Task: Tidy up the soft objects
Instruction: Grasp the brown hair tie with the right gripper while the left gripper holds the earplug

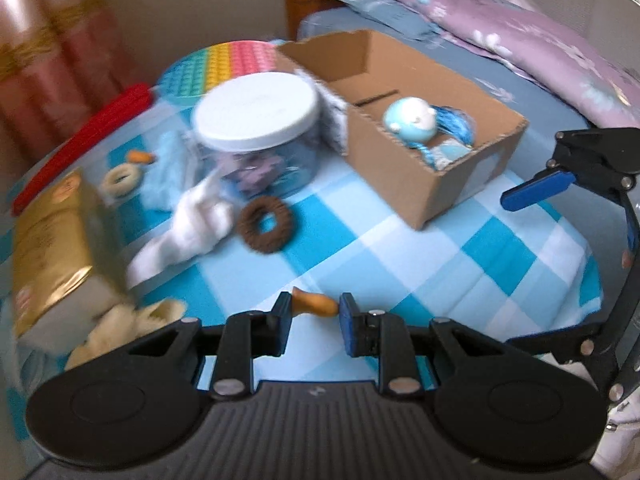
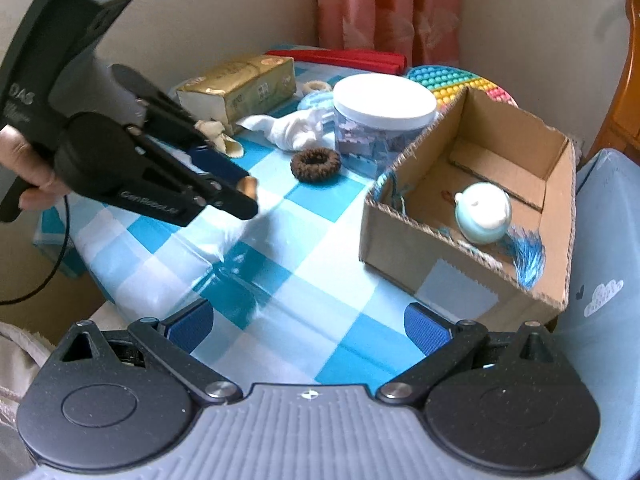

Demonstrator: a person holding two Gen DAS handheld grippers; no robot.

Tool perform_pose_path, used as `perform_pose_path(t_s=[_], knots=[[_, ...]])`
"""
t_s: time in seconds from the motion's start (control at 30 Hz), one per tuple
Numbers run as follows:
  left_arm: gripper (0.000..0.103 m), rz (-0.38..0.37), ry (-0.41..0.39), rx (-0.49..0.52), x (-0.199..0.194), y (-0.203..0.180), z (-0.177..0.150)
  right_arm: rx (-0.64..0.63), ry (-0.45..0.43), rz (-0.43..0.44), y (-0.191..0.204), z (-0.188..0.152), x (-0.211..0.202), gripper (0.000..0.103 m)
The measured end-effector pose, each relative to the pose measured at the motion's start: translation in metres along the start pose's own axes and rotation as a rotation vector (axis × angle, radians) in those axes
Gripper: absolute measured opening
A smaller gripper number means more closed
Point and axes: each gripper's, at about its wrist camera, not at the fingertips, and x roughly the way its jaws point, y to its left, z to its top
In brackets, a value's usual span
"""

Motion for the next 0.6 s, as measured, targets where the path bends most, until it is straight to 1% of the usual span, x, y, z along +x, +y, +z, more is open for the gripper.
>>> perform_pose_path(t_s=[0.2, 0.3, 0.37, 0.47, 0.53, 0.6], knots=[[0.024, 0.055, -0.028, -0.078, -0.017, 0.014, -0.014, -0.042, -0.031, 0.002, 0.015, 0.013, 0.002, 0.102], [0.024, 0.079, -0.049, -0.127, -0.026, 0.024, -0.021, -0.055, -0.041, 0.003, 0.024, 0.023, 0.007, 0.100], [0.024, 0.099, -0.052, -0.154, -0.029, 0.029, -0.027, -0.062, -0.053, -0.008, 0.032, 0.030, 0.011, 0.092], [0.024, 0.101, -0.050, -0.197, -0.034, 0.038, -0.033, -0.053, -0.072, -0.037, 0.040, 0.041, 0.017, 0.087], [0.024, 0.123, -0.057, -0.196, -0.038, 0.042, -0.037, -0.036, -0.088, -0.048, 0.045, 0.048, 0.024, 0.084], [0.024, 0.147, -0.064, -0.202, -0.040, 0.047, -0.041, -0.020, -0.094, -0.077, 0.049, 0.056, 0.032, 0.081]])
